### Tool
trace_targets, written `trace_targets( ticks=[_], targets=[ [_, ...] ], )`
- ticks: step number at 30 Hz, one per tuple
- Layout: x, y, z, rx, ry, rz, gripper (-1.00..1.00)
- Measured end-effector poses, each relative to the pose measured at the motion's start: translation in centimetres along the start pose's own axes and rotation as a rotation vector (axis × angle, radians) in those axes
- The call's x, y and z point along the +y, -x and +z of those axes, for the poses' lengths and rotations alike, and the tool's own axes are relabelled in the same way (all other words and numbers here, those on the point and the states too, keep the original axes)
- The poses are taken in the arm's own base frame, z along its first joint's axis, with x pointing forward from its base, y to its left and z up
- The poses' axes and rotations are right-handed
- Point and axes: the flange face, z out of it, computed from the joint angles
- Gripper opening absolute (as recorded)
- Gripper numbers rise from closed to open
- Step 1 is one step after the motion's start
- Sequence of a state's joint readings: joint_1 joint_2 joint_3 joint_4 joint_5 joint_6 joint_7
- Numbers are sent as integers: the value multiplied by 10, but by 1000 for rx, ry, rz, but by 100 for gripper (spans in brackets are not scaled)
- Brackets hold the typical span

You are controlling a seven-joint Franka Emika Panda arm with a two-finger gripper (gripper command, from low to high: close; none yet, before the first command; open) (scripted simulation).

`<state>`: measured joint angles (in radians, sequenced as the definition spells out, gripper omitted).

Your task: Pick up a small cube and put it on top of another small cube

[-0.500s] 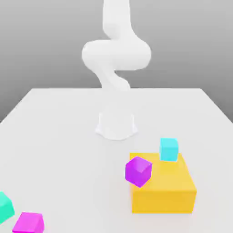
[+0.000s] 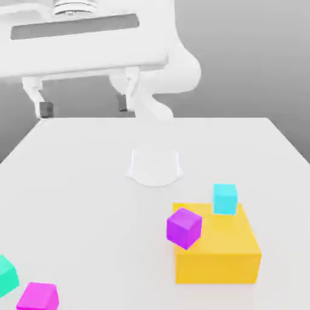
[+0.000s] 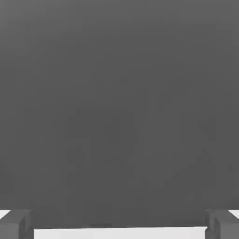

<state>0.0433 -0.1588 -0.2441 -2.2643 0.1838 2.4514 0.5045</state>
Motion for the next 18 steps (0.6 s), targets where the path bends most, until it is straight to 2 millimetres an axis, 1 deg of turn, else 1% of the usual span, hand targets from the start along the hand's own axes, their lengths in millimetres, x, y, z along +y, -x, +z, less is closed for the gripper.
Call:
trace_targets(
  ticks=[4,7,11,15,18],
  targets=[
    [34,-17,64,-53,74,24,0],
    [61,-23,110,-90,133,36,0],
    [102,-26,168,-134,218,45,0],
    [151,-25,218,-170,311,53,0],
    [172,-19,258,-177,334,52,0]
  ],
)
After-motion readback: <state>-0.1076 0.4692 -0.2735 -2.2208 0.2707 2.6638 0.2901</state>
